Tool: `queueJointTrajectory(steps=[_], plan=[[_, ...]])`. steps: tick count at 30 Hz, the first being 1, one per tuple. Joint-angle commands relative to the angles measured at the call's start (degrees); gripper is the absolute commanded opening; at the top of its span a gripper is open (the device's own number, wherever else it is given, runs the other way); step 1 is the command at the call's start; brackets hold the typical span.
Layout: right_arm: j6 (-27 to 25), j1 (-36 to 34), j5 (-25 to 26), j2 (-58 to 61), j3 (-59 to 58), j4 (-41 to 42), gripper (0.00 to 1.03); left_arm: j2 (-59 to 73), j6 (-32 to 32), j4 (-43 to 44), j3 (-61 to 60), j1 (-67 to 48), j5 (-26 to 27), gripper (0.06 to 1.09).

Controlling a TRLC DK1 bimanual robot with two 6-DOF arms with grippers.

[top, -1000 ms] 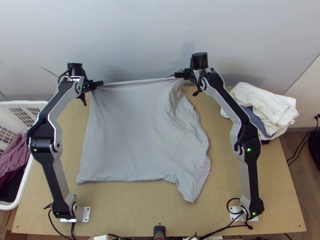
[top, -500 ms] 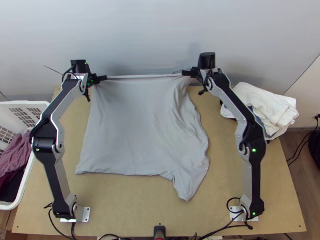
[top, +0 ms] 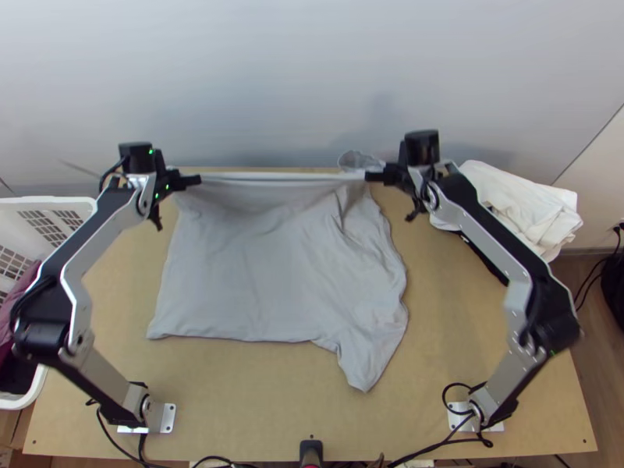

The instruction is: Fold the t-shirt

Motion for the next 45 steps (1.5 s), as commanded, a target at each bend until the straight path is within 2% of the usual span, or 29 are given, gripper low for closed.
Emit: queueJointTrajectory(steps=[1, 10, 19, 30, 31, 32, 33, 34, 35, 36, 37, 39, 45], plan=[[0.2, 2.4, -1.2, -11.7, -14.9, -1.1, 0.03, -10.8, 1.3, 1.7, -13.7, 0.2, 0.6, 0.10], [1.7, 5.6, -2.3, -22.5, -29.7, -2.5, 0.03, -20.2, 0.6, 2.5, -28.1, -0.7, 0.7, 0.10], [2.4, 7.6, -2.6, -23.8, -39.4, -1.5, 0.03, -23.4, 0.2, 5.4, -37.8, -1.5, 0.6, 0.10], [3.3, 8.5, -2.6, -25.3, -43.8, -1.0, 0.03, -23.7, 0.2, 7.3, -43.9, -2.4, 0.6, 0.10], [3.2, 8.5, -2.6, -25.7, -44.0, -0.8, 0.03, -23.7, 0.1, 7.3, -44.3, -2.5, 0.6, 0.10], [3.3, 8.5, -2.7, -26.0, -44.1, -0.7, 0.11, -23.7, -0.1, 7.4, -44.4, -2.6, 0.6, 0.10], [3.3, 8.4, -2.7, -26.4, -44.3, -0.7, 0.29, -23.7, -0.8, 7.3, -44.4, -2.6, 0.6, 0.15], [3.6, 8.4, -2.8, -26.8, -44.4, -0.7, 0.45, -24.1, -1.1, 7.1, -44.4, -2.6, 0.6, 0.35], [3.8, 8.2, -2.7, -27.1, -44.4, -0.7, 0.57, -24.6, -1.6, 7.0, -44.4, -2.3, 0.6, 0.69], [3.8, 8.0, -2.9, -27.4, -44.3, -0.8, 0.69, -24.5, -3.6, 4.9, -43.8, -1.7, 0.6, 0.81], [3.8, 7.8, -3.1, -27.8, -44.2, -0.9, 0.82, -23.8, -4.4, 2.0, -42.6, -1.5, 0.6, 0.85], [3.7, 7.6, -3.2, -28.6, -44.0, -1.2, 0.99, -22.9, -4.6, -2.6, -40.6, -1.1, 0.7, 1.03], [3.4, 6.6, -4.4, -32.6, -43.0, -3.9, 0.99, -29.0, -3.3, -10.2, -39.6, 1.4, 1.3, 1.04]])
